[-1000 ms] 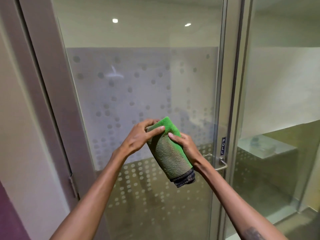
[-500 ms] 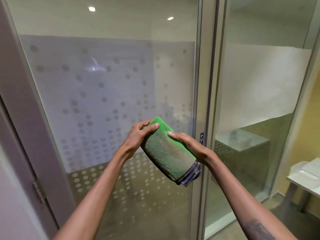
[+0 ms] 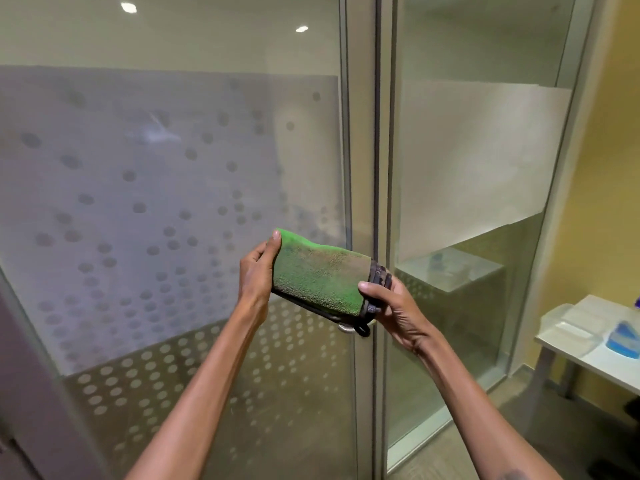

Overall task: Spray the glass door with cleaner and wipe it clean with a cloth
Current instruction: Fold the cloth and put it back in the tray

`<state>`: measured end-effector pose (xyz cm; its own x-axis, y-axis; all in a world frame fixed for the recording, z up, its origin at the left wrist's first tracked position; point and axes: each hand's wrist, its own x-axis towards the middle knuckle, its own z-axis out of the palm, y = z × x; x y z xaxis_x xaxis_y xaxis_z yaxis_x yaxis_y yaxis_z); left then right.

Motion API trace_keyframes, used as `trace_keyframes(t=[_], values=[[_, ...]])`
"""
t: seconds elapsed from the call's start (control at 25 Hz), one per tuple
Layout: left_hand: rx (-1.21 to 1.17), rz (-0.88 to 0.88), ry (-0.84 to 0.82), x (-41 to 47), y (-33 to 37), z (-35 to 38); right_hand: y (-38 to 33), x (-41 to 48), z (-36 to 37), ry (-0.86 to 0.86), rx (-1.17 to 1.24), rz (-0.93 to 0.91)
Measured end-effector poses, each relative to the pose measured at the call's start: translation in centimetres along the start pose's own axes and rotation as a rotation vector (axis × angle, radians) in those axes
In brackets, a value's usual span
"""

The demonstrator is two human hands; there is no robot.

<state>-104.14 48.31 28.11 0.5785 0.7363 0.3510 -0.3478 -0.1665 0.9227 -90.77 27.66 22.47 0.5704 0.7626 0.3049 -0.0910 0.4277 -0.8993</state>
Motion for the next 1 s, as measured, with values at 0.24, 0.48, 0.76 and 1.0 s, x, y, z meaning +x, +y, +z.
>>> trace_keyframes(t=[0.24,0.48,0.76,1.0], values=[[0.153,0.058,-0.304,-0.5,-3.1,5.9,-1.1,-0.7,-7.8,0.234,-0.024,-0.07],[0.081,0.044,-0.355,-1.0,-6.2,14.5,-3.6,-1.9,-16.5,0.288,-0.032,-0.064],[0.071,-0.152,-0.366,-0.9,-11.1,25.0,-5.8,-3.4,-26.3,0.441,-0.189,-0.044],[0.141,-0.305,-0.583,0.3,-15.2,33.1,-6.4,-5.1,-35.4,0.567,-0.145,-0.051]])
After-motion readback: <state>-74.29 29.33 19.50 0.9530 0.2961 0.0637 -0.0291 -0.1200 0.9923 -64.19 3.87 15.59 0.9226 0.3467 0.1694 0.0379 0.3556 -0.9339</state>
